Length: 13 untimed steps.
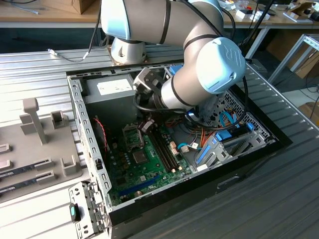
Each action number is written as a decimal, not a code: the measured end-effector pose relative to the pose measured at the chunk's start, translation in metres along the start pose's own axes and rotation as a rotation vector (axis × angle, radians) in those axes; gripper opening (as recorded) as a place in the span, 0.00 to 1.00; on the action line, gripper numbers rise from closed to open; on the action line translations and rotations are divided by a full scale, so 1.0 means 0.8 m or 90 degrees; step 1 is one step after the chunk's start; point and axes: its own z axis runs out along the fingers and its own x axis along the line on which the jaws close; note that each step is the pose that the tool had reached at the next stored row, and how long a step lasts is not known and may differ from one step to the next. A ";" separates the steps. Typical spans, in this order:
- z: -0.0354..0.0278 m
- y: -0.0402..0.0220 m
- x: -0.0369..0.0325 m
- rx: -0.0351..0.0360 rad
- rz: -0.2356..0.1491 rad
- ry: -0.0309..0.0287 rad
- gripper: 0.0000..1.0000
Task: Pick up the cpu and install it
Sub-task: 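Close the cpu cover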
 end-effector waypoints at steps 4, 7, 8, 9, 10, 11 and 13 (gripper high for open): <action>-0.0018 0.0009 0.0009 -0.0019 -0.001 -0.0017 0.11; -0.0059 0.0018 0.0011 -0.0056 -0.002 -0.0047 0.11; -0.0065 0.0019 0.0011 -0.0065 -0.002 -0.0053 0.11; -0.0068 0.0017 0.0013 -0.0071 -0.002 -0.0057 0.11; -0.0073 0.0008 0.0020 -0.0074 -0.003 -0.0056 0.11; -0.0076 0.0002 0.0025 -0.0076 -0.004 -0.0053 0.11; -0.0088 -0.0017 0.0044 -0.0085 -0.009 -0.0028 0.11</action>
